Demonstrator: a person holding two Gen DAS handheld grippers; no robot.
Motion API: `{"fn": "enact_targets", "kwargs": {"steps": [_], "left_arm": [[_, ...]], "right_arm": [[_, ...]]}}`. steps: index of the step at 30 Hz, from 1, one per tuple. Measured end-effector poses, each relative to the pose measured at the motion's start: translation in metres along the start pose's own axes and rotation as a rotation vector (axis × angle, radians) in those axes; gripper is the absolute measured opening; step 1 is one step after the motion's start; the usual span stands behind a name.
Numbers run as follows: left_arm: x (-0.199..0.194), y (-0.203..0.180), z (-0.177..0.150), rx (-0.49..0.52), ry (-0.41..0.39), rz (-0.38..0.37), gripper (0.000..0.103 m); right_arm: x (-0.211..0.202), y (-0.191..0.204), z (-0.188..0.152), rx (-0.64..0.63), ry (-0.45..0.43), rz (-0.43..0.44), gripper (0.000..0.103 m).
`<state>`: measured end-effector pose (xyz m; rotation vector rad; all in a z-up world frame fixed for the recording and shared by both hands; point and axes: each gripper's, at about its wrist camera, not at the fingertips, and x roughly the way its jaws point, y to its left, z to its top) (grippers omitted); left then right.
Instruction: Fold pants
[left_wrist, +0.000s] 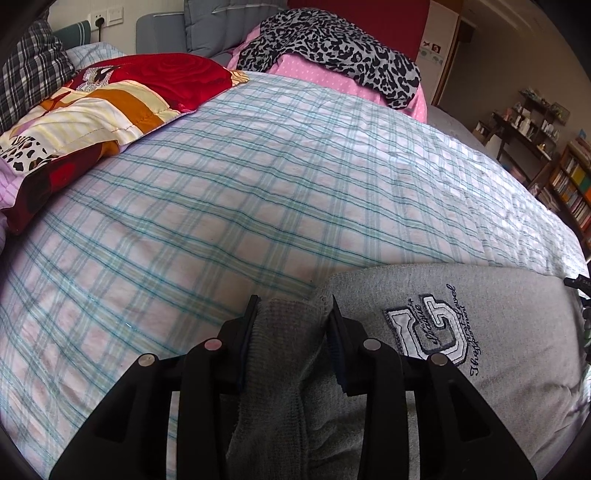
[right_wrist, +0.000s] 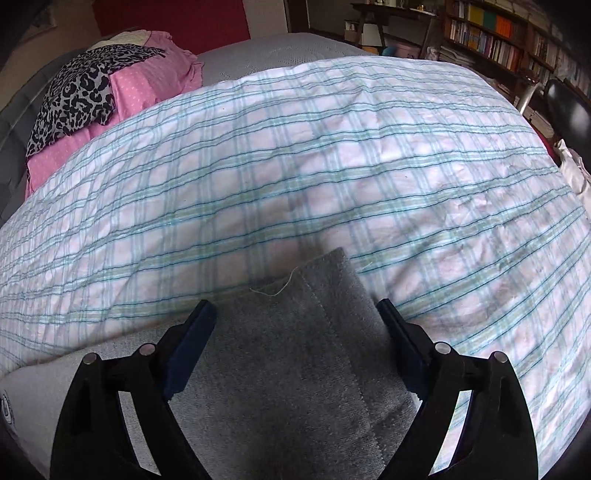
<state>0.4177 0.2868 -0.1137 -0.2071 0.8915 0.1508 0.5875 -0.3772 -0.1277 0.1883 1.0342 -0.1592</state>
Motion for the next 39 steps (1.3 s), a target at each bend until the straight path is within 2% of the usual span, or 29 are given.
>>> {"fn": "enact_targets", "kwargs": {"steps": [2,4,5,6,7,10,16,19,24,31,39], "left_arm": [[0.0,0.0,0.0,0.001,0.0,0.001,0.035],[0.001,0.0,0.0,0.002,0.0,0.001,0.035],[0.001,0.0,0.0,0.002,0.0,0.001,0.035],[0.001,0.0,0.0,0.003,0.0,0.001,0.035],[0.001,0.0,0.0,0.004,-0.001,0.003,0.035],[0.001,0.0,0.0,0.002,-0.002,0.0,0.035],[0.0,0.003,0.001,-0.021,-0.012,-0.009,0.036],[-0.005,0.005,0.002,-0.032,-0.025,-0.017,0.035],[-0.023,0.011,0.007,-0.062,-0.048,-0.062,0.034],[-0.088,0.006,-0.001,-0.044,-0.141,-0.125,0.033],[-0.171,0.012,-0.035,-0.008,-0.226,-0.201,0.033]], "right_arm": [[0.0,0.001,0.0,-0.019,-0.013,-0.01,0.077],[-0.002,-0.002,0.002,-0.007,-0.018,-0.009,0.052],[-0.003,-0.004,0.004,0.002,-0.019,-0.017,0.045],[-0.005,-0.008,0.005,0.012,-0.017,-0.02,0.032],[-0.006,-0.012,0.006,0.025,-0.015,-0.018,0.025],[-0.013,-0.021,0.006,0.036,-0.019,0.021,0.014],[-0.053,-0.026,-0.006,0.014,-0.115,0.019,0.011],[-0.084,-0.025,-0.013,-0.002,-0.174,0.011,0.011],[-0.147,-0.033,-0.028,-0.006,-0.268,0.052,0.011],[-0.224,-0.049,-0.067,0.02,-0.371,0.124,0.011],[-0.288,-0.09,-0.142,0.06,-0.458,0.231,0.011]]}}
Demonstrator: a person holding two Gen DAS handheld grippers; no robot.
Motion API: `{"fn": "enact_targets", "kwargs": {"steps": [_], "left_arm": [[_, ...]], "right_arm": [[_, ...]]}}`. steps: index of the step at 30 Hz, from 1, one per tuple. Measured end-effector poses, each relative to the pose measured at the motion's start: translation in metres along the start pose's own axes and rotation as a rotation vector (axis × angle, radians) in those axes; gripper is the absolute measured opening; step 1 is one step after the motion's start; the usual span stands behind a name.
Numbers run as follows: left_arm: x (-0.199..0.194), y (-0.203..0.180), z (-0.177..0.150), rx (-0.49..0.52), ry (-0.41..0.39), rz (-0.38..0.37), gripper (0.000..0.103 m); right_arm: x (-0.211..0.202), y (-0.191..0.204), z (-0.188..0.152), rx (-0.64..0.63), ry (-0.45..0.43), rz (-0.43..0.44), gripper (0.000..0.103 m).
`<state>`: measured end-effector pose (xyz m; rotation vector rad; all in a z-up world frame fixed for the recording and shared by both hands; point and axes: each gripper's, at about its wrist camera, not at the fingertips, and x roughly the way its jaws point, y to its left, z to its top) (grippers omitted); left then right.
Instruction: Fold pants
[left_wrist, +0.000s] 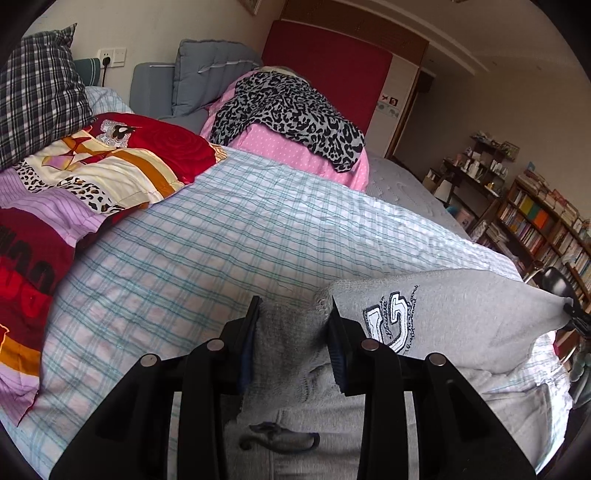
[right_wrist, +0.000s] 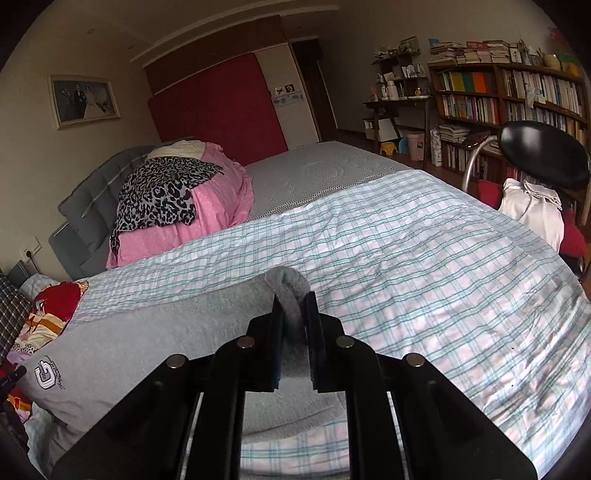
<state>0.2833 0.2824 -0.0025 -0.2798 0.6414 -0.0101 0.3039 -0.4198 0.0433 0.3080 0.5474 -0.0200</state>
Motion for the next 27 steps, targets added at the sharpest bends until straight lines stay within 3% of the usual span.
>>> {"fn": "enact_targets", "kwargs": {"steps": [6,13,19,27], "left_arm": [[-0.054,0.009,-0.034,-0.004,-0.032,-0.057,0.033],[-0.09,0.025,-0.079,-0.018,-0.072,-0.097,0.033],[-0.102,0.032,-0.105,-0.019,-0.077,-0.129,0.034],[-0.13,0.012,-0.133,0.123,-0.147,-0.082,0.034]], "right_arm": [[-0.076,-0.032,-0.049,0.055,-0.058,0.064,0.011],[-0.147,-0.064,-0.125,0.132,-0.076,0.102,0.011],[-0.18,-0.071,-0.174,0.129,-0.086,0.093,0.008],[-0.192,-0.104,-0.21,0.238,-0.074,0.053,0.009]]}}
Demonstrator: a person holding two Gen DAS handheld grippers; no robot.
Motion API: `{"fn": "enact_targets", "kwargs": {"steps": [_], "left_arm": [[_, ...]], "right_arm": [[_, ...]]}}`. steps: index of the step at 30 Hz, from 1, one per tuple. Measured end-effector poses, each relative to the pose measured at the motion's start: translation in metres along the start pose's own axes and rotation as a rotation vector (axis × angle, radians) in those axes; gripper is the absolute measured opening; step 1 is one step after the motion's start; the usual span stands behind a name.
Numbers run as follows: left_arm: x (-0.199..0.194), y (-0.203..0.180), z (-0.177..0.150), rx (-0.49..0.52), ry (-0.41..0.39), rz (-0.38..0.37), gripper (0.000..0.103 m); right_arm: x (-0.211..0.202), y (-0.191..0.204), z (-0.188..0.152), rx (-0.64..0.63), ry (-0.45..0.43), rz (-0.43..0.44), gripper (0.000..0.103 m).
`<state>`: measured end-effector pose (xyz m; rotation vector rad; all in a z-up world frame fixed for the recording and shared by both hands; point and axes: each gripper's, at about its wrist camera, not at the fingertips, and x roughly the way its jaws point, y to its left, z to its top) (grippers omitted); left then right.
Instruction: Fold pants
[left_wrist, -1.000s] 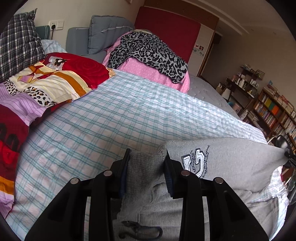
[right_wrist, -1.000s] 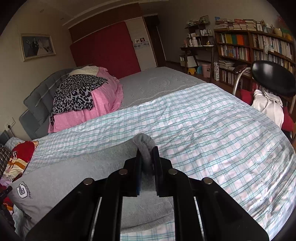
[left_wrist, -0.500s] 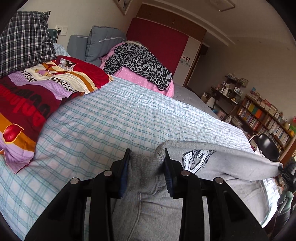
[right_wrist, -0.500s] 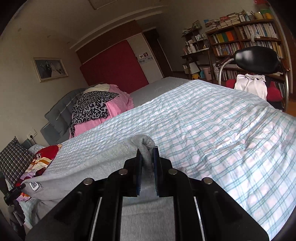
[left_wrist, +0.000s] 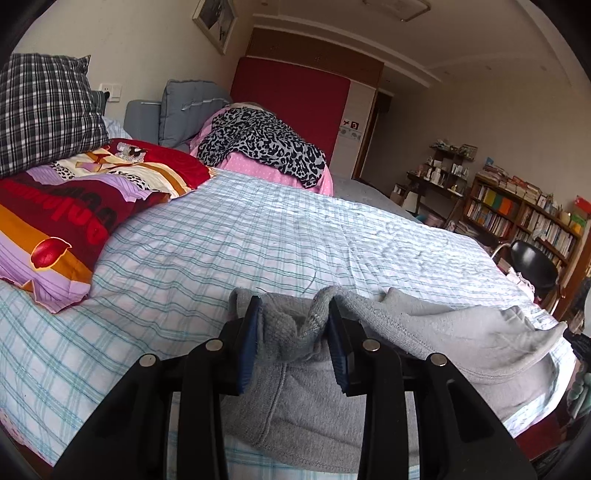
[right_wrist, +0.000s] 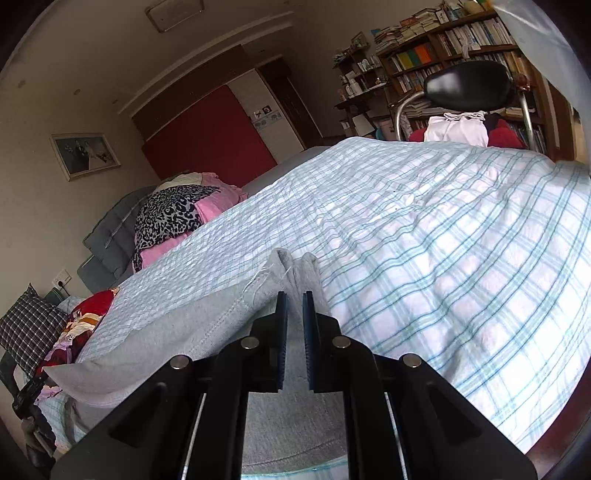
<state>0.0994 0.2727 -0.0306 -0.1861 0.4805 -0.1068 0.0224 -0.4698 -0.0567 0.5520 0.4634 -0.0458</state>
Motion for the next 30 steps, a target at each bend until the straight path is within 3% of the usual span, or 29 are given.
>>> {"fn": "enact_targets", "kwargs": {"steps": [7,8,10,12,17,26,29,30], "left_arm": [[0.003,-0.007,-0.012,0.022,0.027,0.041,0.035],[0.003,-0.006,-0.012,0.018,0.027,0.042,0.035],[0.002,-0.007,-0.012,0.018,0.025,0.044,0.035],[0.001,-0.008,-0.011,0.027,0.023,0.047,0.035],[0.003,-0.008,-0.01,0.024,0.02,0.048,0.037],[0.001,-0.007,-0.014,0.014,0.011,0.035,0.037],[0.0,-0.007,-0.015,0.014,0.011,0.036,0.037],[0.0,-0.007,-0.015,0.015,0.01,0.036,0.037]], "right_arm": [[-0.011,-0.02,-0.01,0.104,0.037,-0.002,0.011],[-0.011,-0.017,-0.014,0.105,0.057,0.009,0.014],[-0.012,-0.01,-0.021,0.118,0.094,0.029,0.035],[-0.011,-0.006,-0.031,0.144,0.141,0.052,0.042],[-0.008,0.002,-0.049,0.223,0.234,0.088,0.042],[0.026,-0.001,-0.05,0.296,0.23,0.061,0.042],[0.028,0.002,-0.044,0.282,0.214,0.038,0.029],[0.028,0.004,-0.041,0.263,0.208,0.017,0.019]]}}
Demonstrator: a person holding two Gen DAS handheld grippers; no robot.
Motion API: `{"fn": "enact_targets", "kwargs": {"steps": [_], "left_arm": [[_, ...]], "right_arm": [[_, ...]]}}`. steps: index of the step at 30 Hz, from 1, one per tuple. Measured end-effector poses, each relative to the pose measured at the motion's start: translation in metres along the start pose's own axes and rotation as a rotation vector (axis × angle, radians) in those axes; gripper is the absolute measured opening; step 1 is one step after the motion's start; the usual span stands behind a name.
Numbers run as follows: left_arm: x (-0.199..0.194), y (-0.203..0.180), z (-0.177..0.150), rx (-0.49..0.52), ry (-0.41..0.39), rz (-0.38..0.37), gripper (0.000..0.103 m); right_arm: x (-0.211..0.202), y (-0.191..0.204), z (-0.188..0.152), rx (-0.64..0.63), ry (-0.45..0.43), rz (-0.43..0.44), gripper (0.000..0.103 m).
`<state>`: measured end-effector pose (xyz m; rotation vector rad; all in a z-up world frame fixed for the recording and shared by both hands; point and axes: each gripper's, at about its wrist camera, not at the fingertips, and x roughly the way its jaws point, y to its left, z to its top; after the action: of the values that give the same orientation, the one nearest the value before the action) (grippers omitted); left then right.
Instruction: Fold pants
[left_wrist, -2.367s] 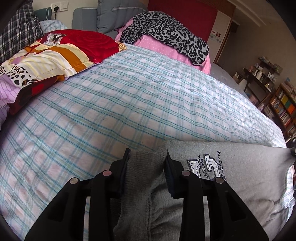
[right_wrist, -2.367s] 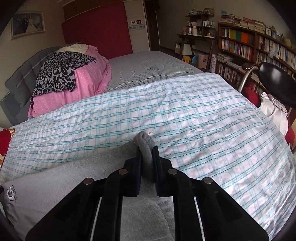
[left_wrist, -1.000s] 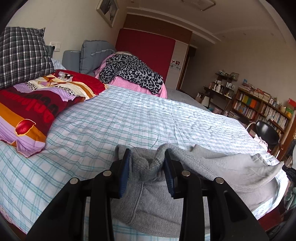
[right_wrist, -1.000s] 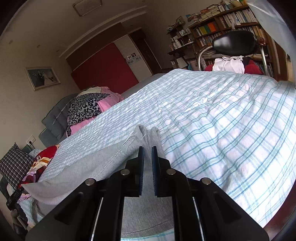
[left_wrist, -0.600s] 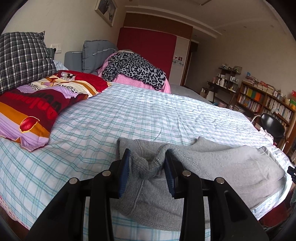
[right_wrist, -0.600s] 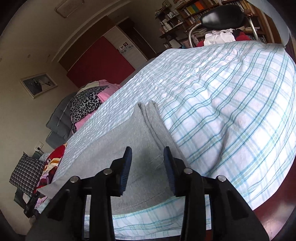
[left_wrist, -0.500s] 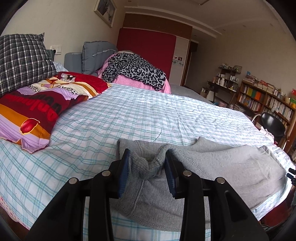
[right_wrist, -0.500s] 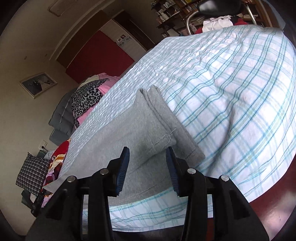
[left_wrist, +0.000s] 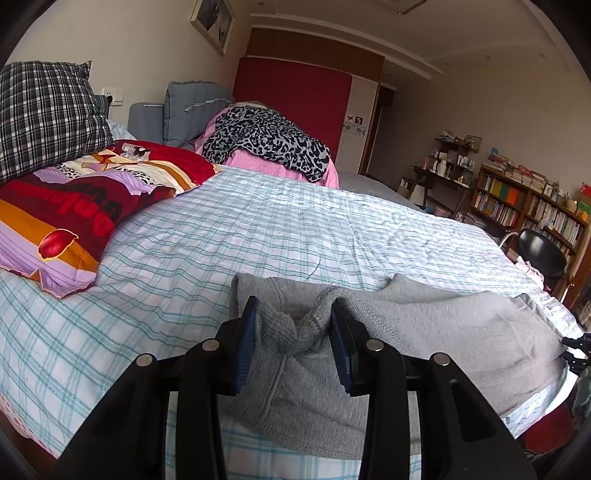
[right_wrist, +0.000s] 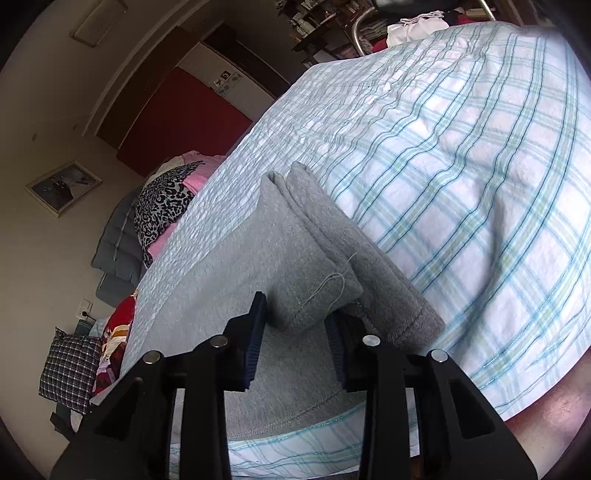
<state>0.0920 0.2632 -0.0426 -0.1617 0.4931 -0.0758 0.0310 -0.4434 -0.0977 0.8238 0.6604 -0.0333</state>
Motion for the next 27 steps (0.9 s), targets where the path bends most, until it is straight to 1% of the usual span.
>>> {"fn": "enact_targets", "kwargs": {"steps": [1,4,7,10,11,13,17,21,23,24,26,27], "left_arm": [[0.0,0.0,0.0,0.002,-0.001,0.0,0.037],[0.0,0.0,0.0,0.007,-0.006,0.001,0.037],[-0.002,0.0,0.002,0.014,-0.013,-0.004,0.037],[-0.007,-0.001,-0.001,0.037,-0.021,-0.015,0.037],[-0.009,-0.002,-0.003,0.051,-0.023,-0.019,0.037],[-0.011,-0.003,-0.01,0.086,-0.019,-0.022,0.038],[-0.008,-0.004,-0.027,0.16,0.017,-0.002,0.041],[-0.003,-0.008,-0.046,0.262,0.053,0.069,0.044],[0.001,-0.009,-0.052,0.302,0.073,0.109,0.049],[0.003,-0.008,-0.055,0.312,0.086,0.128,0.054],[0.008,-0.002,-0.059,0.302,0.114,0.14,0.058],[0.009,0.001,-0.06,0.291,0.127,0.143,0.06]], "right_arm": [[-0.001,0.003,0.001,-0.019,-0.012,-0.022,0.014],[-0.012,0.012,0.003,-0.073,-0.058,-0.037,0.011],[-0.036,0.022,0.007,-0.107,-0.116,-0.029,0.01],[-0.06,0.018,0.008,-0.117,-0.167,-0.075,0.01],[-0.065,0.013,0.008,-0.11,-0.164,-0.081,0.01],[-0.063,0.001,0.004,-0.099,-0.124,-0.096,0.01],[-0.04,-0.02,-0.013,-0.084,-0.049,-0.169,0.01],[-0.031,-0.022,-0.02,-0.13,-0.048,-0.204,0.01],[-0.032,-0.019,-0.02,-0.154,-0.049,-0.215,0.01],[-0.032,-0.017,-0.02,-0.165,-0.046,-0.218,0.015],[-0.035,-0.016,-0.019,-0.175,-0.058,-0.231,0.023],[-0.037,-0.016,-0.019,-0.176,-0.072,-0.247,0.029]]}}
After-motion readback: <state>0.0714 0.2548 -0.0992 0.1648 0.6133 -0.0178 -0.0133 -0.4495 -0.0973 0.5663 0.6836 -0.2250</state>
